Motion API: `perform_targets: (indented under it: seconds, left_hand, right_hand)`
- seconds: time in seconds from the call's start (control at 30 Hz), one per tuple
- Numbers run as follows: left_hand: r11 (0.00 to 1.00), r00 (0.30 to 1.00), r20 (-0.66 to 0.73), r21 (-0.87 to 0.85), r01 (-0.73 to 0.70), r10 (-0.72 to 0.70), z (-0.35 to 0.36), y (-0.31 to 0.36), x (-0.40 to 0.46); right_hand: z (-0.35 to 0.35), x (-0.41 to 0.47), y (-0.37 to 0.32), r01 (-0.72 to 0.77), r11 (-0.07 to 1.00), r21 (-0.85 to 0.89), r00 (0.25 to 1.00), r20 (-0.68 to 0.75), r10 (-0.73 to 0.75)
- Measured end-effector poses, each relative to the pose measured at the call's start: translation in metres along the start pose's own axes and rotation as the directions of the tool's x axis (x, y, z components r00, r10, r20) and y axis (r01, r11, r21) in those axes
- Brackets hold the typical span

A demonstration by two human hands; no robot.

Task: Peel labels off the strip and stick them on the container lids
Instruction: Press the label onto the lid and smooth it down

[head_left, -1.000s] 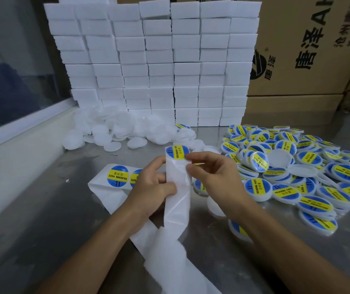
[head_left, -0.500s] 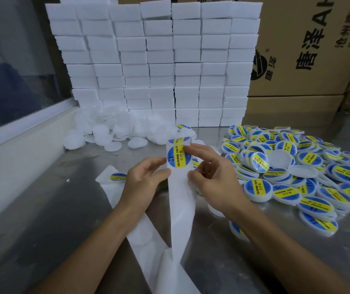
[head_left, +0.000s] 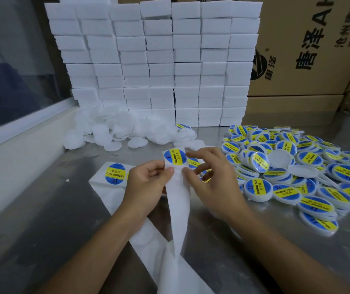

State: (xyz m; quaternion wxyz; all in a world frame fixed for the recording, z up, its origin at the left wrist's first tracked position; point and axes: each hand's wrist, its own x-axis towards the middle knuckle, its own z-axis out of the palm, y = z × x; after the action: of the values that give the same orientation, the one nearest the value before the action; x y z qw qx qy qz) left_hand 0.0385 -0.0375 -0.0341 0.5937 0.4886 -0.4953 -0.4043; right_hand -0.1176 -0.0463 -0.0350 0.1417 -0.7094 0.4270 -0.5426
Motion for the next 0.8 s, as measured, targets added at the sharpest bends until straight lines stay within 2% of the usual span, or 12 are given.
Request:
perform_targets:
  seconds: [0.17, 0.3, 0.53, 0.8]
  left_hand:
    - [0.989, 0.993, 0.070, 0.111, -0.102, 0.094, 0.003, 0.002, -0.004]
    - [0.955, 0.978, 0.118, 0.224, -0.195, 0.173, 0.003, -0.001, -0.004]
    - [0.874, 0.944, 0.167, 0.359, -0.328, 0.286, 0.005, -0.008, -0.002]
    - [0.835, 0.933, 0.184, 0.416, -0.360, 0.310, 0.004, -0.008, -0.003]
  right_hand:
    - [-0.003, 0.001, -0.004, 0.206, 0.957, -0.206, 0.979, 0.031, -0.204]
    - [-0.003, -0.001, -0.009, 0.241, 0.934, -0.263, 0.970, 0.103, -0.221]
    - [-0.004, -0.001, -0.009, 0.269, 0.915, -0.300, 0.962, 0.125, -0.242]
    - [-0.002, -0.001, -0.008, 0.268, 0.911, -0.313, 0.963, 0.114, -0.244]
